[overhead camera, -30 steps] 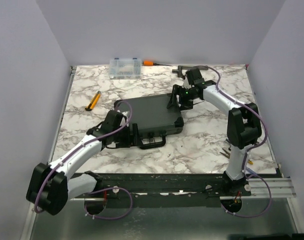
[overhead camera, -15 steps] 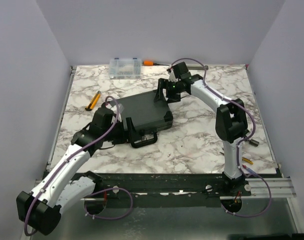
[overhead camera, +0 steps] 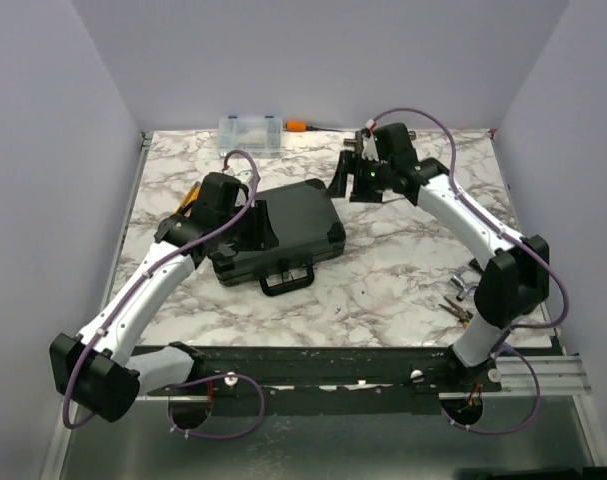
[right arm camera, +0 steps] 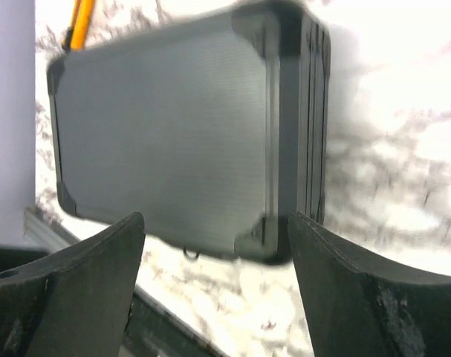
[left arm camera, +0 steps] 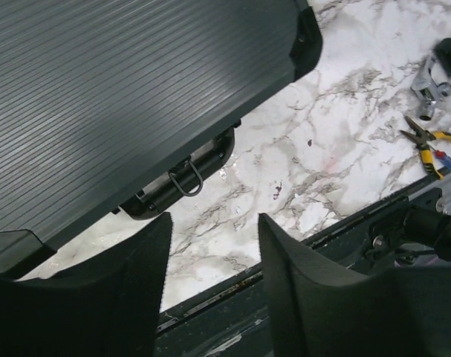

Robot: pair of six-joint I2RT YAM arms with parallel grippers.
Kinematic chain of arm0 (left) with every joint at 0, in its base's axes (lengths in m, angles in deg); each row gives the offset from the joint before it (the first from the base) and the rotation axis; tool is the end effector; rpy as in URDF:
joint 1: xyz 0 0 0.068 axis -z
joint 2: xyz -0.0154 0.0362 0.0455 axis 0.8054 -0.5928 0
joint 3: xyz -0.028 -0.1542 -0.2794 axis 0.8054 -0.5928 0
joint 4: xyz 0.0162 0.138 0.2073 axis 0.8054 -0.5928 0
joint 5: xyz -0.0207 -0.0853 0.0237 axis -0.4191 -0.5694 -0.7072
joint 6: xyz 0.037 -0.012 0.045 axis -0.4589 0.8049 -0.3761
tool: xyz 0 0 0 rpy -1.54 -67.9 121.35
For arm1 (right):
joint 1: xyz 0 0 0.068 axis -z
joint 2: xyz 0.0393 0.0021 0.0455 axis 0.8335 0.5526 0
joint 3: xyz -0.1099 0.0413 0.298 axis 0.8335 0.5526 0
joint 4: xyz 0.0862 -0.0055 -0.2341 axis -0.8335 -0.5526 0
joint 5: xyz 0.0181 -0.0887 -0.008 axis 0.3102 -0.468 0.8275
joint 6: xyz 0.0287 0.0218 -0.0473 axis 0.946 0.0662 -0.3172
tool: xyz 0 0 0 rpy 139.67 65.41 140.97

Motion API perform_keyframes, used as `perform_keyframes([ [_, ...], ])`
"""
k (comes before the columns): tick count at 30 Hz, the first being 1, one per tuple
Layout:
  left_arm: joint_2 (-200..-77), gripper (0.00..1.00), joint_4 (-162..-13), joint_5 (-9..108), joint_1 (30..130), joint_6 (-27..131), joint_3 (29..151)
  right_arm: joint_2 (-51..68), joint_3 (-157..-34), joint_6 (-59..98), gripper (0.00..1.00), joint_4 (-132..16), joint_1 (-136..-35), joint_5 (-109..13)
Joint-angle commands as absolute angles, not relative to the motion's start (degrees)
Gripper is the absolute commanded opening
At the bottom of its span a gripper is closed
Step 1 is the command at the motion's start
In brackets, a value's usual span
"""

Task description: Pack up texas hold em set

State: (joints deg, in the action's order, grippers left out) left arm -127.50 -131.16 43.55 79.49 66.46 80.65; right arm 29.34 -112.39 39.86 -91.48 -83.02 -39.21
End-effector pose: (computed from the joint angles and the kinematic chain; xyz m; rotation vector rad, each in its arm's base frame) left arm 0.1778 -0.0983 0.3697 0.1368 2.4068 -0.7263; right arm 0.3585 0.1930 0.3651 -0.1407 2.4110 0.7875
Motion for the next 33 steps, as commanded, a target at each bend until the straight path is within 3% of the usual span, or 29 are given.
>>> perform_keyframes([
  [1,-133.0,0.44,-132.0,47.1,78.5,62.9,83.7,22.2,-98.2,48.5,0.76,-86.9,-83.4,-35.1],
  [6,-137.1,0.36,-129.2,44.7,75.4,63.9,83.6,14.2,-81.4,59.1,0.63,-75.4,-83.4,-28.0],
  [16,-141.0,0.20,-127.8,44.9,74.2,62.9,80.8,4.8,-60.6,73.4,0.39,-61.3,-85.1,-24.6],
  [21,-140.8,0.00,-127.7,44.7,73.3,63.0,78.3,4.2,-56.6,78.4,0.29,-56.2,-89.9,-26.5],
  [26,-141.0,0.00,-126.9,44.8,73.2,63.5,76.0,6.2,-55.8,82.4,0.03,-53.0,-95.0,-28.6],
  [33,-140.6,0.00,-124.4,43.9,73.1,64.5,71.7,11.6,-57.0,85.7,0.01,-50.6,-99.3,-29.9],
])
